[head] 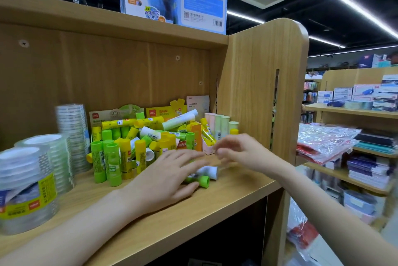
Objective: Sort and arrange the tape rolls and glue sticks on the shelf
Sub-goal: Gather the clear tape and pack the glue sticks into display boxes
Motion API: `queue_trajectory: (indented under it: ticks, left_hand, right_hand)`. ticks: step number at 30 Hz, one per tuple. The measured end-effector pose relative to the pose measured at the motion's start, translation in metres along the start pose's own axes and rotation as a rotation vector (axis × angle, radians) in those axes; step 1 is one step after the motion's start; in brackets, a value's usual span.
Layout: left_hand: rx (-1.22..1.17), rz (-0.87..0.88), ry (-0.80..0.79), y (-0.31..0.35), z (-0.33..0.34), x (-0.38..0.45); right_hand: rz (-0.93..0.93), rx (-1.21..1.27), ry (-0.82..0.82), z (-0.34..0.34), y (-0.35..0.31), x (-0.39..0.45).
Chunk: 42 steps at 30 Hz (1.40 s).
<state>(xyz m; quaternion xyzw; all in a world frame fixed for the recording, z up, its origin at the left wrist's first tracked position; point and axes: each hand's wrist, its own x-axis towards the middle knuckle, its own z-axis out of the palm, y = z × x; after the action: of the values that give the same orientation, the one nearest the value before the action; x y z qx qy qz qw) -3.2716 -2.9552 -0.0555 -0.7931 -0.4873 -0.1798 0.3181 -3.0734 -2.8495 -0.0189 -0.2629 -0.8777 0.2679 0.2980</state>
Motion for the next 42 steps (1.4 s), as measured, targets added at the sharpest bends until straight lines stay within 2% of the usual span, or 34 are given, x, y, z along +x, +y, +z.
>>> queue_trajectory:
  ticks: [2, 4, 8, 10, 15, 18, 23, 27, 35, 42]
  left_hand:
    - [-0.030, 0.018, -0.050, -0.001, 0.001, 0.001]
    - [-0.052, 0.012, -0.077, -0.002, 0.002, 0.002]
    - [-0.035, 0.037, -0.090, -0.002, 0.001, 0.002]
    - [-0.029, 0.046, -0.087, -0.004, 0.001, 0.002]
    - [-0.047, 0.038, -0.078, -0.004, 0.002, 0.001]
    - [-0.047, 0.044, -0.063, -0.003, 0.001, 0.002]
    - [-0.046, 0.056, -0.058, -0.004, 0.000, 0.002]
    - [-0.044, 0.049, -0.055, -0.004, 0.001, 0.002]
    - [-0.069, 0.052, -0.067, -0.002, -0.002, 0.002]
    - [-0.053, 0.068, -0.060, -0.002, -0.002, 0.002]
  right_hand:
    - [0.015, -0.049, 0.195, -0.005, -0.006, 0.018]
    - [0.033, -0.164, 0.265, -0.006, -0.016, 0.047]
    - [0.141, -0.529, -0.001, 0.003, -0.030, 0.109]
    - [0.200, -0.597, -0.135, 0.005, -0.031, 0.126]
    - [0.379, -0.622, -0.232, 0.008, -0.017, 0.145]
    - [0.362, -0.691, -0.277, 0.012, -0.012, 0.146]
    - [0.344, -0.830, -0.246, 0.016, -0.010, 0.150]
    - [0.376, -0.839, -0.186, 0.020, -0.010, 0.153]
    - [0.307, -0.893, -0.050, 0.019, -0.019, 0.143]
    - [0.292, -0.899, -0.151, 0.005, -0.030, 0.141]
